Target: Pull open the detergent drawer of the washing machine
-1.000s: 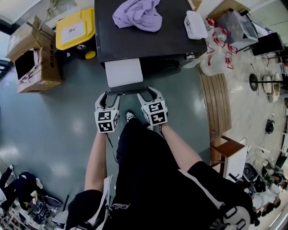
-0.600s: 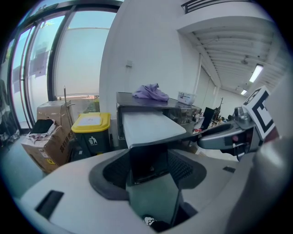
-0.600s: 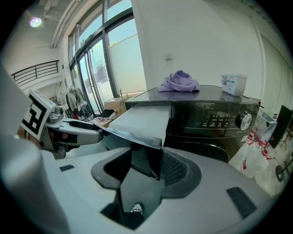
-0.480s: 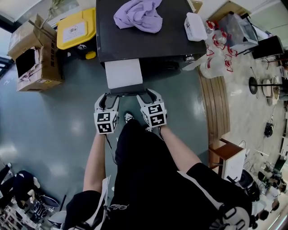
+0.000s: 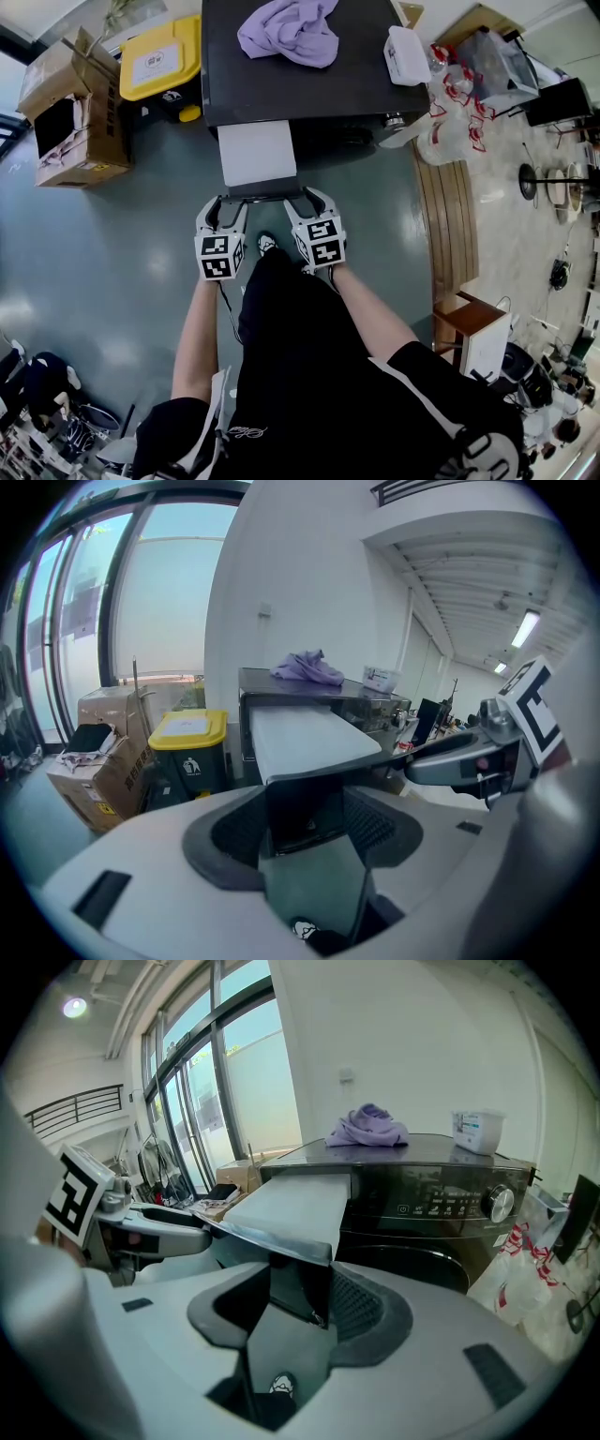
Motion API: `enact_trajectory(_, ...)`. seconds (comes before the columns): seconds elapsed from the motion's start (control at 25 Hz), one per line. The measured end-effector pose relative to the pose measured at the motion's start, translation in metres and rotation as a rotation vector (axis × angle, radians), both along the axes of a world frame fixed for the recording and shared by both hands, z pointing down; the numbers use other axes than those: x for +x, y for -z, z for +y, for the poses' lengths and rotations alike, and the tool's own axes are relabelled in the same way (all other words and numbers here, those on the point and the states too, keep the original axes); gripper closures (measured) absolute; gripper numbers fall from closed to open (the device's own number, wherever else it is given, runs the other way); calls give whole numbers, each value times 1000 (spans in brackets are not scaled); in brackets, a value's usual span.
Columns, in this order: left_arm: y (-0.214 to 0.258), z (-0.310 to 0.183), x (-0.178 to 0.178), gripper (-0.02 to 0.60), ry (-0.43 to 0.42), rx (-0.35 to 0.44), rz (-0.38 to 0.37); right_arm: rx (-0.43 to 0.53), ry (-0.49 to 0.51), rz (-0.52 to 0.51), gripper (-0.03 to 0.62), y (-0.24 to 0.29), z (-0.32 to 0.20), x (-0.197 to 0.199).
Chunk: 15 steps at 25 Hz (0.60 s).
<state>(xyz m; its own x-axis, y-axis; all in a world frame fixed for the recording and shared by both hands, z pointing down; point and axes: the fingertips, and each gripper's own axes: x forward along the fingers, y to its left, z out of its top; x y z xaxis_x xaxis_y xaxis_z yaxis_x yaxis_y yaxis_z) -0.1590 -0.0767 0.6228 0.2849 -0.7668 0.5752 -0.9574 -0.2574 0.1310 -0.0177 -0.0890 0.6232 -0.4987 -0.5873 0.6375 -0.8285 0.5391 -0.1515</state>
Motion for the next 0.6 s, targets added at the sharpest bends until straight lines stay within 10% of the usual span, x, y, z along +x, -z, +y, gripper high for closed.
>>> enact_trajectory(0.6,0,20,5,333,16,2,5,9,9,0,404,0,19,5)
